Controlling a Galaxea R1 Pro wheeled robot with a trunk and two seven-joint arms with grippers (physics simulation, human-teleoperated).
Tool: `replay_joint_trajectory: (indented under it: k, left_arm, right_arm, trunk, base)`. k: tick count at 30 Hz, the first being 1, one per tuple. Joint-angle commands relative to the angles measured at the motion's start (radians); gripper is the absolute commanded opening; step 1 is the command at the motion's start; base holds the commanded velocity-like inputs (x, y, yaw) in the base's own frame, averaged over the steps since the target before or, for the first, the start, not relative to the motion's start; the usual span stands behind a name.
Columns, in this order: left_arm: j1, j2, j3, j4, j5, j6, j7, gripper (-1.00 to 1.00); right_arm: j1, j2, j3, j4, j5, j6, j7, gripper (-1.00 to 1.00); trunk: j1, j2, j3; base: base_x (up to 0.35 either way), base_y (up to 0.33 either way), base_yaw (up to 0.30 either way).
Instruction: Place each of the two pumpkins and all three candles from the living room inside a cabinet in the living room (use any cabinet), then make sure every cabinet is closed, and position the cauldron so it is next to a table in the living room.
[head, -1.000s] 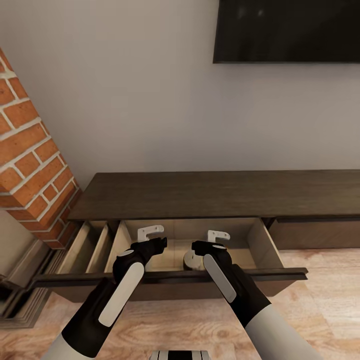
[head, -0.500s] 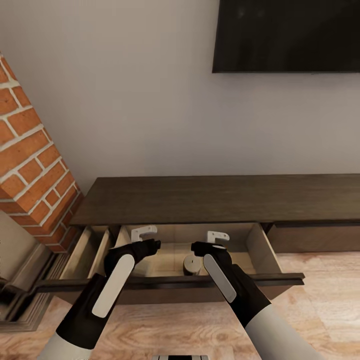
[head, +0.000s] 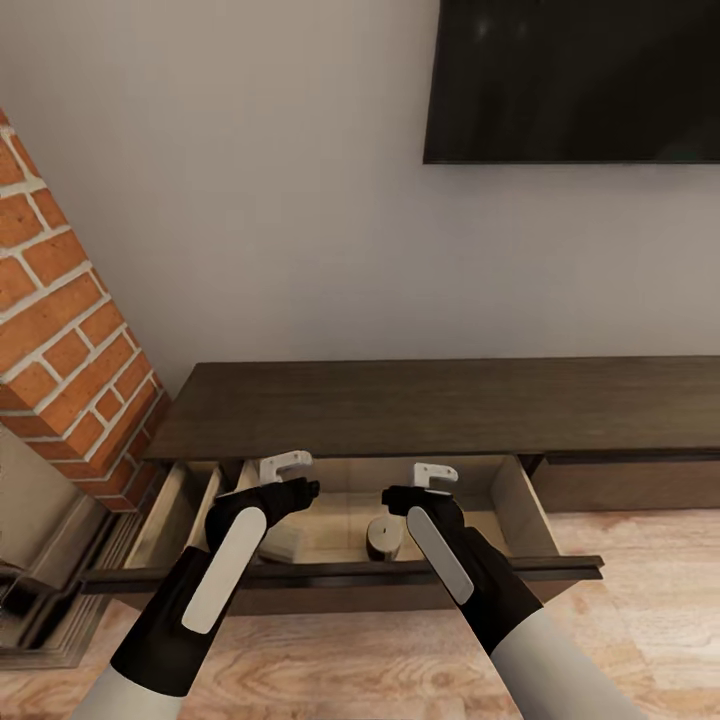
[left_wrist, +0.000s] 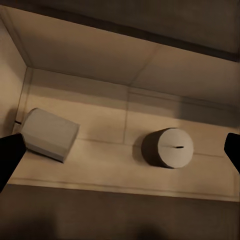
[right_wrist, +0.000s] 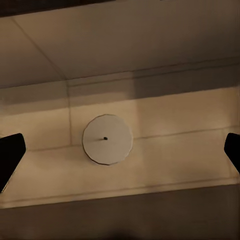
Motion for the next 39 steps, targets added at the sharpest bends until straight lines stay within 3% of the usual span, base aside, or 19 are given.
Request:
replay_joint_trajectory:
  k: [1, 15, 39]
  left_arm:
    - [-0.001, 0.000, 0.001, -0.001, 0.010, 0.001, 0.011, 1.00]
    - [-0.001, 0.000, 0.030, -0.003, 0.010, 0.010, 0.012, 1.00]
    - [-0.001, 0.000, 0.033, -0.012, 0.010, 0.034, 0.012, 1.00]
  right_arm:
    - [-0.001, -0.001, 0.001, -0.006, -0.010, 0.003, -0.010, 1.00]
    - [-0.001, -0.002, 0.002, -0.015, -0.032, 0.007, -0.010, 1.00]
    - [-0.001, -0.003, 0.003, -0.029, -0.032, 0.007, -0.008, 1.00]
  trunk:
    - [-0.004, 0.007, 0.002]
    - [-0.058, 0.105, 0.046]
    - [-0.150, 0.273, 0.121]
  base:
    - [0.000, 0.000, 0.000]
    - [-0.084, 0.000, 0.000]
    - [0.000, 0.000, 0.000]
